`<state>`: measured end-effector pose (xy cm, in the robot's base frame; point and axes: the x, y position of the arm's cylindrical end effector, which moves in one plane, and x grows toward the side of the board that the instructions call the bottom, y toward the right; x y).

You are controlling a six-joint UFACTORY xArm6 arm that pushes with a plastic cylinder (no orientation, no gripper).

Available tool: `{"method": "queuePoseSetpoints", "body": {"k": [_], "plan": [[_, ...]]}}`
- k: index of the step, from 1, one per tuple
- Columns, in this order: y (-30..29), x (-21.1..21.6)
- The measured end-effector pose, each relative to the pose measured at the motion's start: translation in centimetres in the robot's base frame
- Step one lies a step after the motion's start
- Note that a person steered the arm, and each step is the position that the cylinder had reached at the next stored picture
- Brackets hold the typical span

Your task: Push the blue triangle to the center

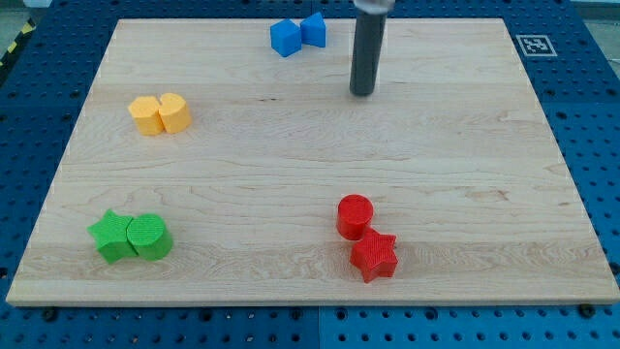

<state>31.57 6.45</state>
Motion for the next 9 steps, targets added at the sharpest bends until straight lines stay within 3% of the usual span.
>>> {"method": "queuePoseSetpoints", "body": {"k": [2,3,5,7,9], "plan": [[0.2,-10.2],[-0.2,-12.3],[-5.5,-12.2],[-6.2,-11.4],[-6.7,-6.3]]}}
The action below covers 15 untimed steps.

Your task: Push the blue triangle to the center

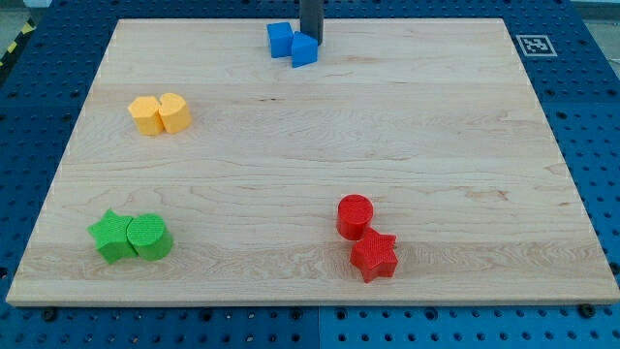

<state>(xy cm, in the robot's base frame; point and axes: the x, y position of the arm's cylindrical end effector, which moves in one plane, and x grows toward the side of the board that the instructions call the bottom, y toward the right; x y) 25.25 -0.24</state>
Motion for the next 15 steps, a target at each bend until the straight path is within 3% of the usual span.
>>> {"method": "queuePoseSetpoints", "body": {"k": [5,7,10,13,15], "plan": [[-2.6,0.8],[-2.6,7.1],[-8.5,9.6],[-7.3,12.4],[-1.3,12.4]]}}
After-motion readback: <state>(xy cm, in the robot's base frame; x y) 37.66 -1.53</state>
